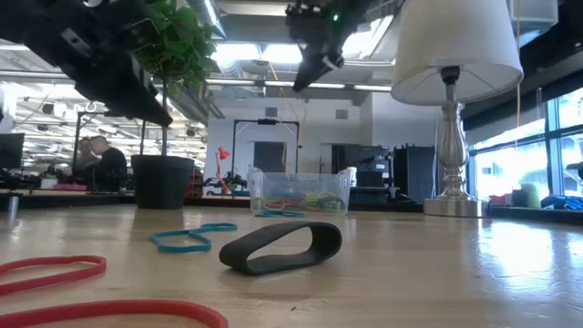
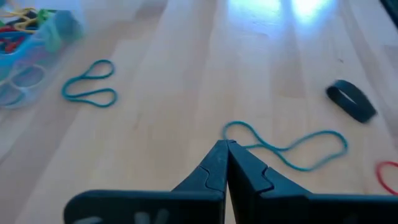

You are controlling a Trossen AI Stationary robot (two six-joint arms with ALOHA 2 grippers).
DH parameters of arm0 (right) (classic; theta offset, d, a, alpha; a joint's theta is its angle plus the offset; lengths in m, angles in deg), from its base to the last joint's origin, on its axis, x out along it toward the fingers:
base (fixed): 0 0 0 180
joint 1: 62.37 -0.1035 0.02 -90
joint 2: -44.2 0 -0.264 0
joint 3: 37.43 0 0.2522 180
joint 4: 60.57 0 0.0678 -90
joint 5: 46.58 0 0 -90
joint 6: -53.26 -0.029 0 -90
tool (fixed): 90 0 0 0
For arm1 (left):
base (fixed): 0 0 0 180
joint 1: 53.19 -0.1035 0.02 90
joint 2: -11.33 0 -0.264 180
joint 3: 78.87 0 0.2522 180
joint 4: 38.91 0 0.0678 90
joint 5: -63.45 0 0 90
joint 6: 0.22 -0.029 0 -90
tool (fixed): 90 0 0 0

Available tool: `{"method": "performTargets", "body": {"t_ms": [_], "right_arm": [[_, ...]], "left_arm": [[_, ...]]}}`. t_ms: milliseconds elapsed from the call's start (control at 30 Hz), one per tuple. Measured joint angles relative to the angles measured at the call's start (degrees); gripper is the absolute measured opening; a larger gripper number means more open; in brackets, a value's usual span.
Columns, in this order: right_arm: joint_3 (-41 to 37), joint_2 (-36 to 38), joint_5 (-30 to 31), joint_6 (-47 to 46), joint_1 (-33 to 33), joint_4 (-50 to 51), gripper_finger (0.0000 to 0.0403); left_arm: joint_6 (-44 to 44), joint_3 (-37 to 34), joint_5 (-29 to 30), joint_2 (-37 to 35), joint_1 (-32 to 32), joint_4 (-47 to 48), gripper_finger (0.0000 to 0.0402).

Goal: Pick and place rubber bands into bin
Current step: Put the yellow rubber band into the transparent bin

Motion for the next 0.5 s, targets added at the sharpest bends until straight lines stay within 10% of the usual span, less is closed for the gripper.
{"method": "performTargets", "body": {"t_ms": [500], "right_arm": [[0.1,-17.7,-7.6,10.3,11.5,-6.8,0.0013]], "left_arm": [[7.6,0.0,1.1,0.0,-3.7,0.0,0.0002]]}}
